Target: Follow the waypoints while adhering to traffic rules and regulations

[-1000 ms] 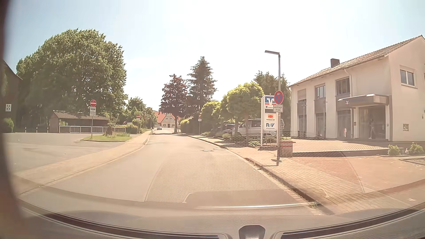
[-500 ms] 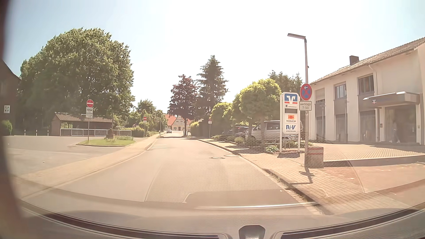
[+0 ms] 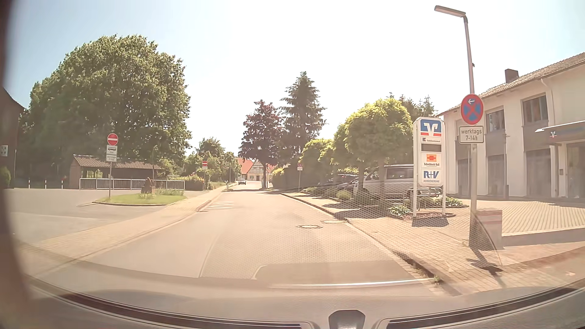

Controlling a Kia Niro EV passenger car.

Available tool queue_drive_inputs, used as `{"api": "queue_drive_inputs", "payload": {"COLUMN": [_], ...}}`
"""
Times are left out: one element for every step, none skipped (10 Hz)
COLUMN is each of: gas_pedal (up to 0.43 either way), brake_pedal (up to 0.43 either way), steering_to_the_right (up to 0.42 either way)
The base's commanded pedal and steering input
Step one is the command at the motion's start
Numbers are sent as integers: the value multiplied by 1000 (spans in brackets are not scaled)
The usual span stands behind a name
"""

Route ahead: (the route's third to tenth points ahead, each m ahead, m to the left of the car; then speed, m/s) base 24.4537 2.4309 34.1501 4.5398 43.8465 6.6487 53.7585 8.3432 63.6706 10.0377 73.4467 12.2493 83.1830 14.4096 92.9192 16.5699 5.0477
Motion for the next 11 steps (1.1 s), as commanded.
{"api": "queue_drive_inputs", "payload": {"gas_pedal": [98,98,98,98,98,98,98,98,98,98,98], "brake_pedal": [6,6,6,6,6,6,6,6,12,6,6], "steering_to_the_right": [-32,-30,-23,-21,-21,-24,-25,-25,-25,-27,-28]}}
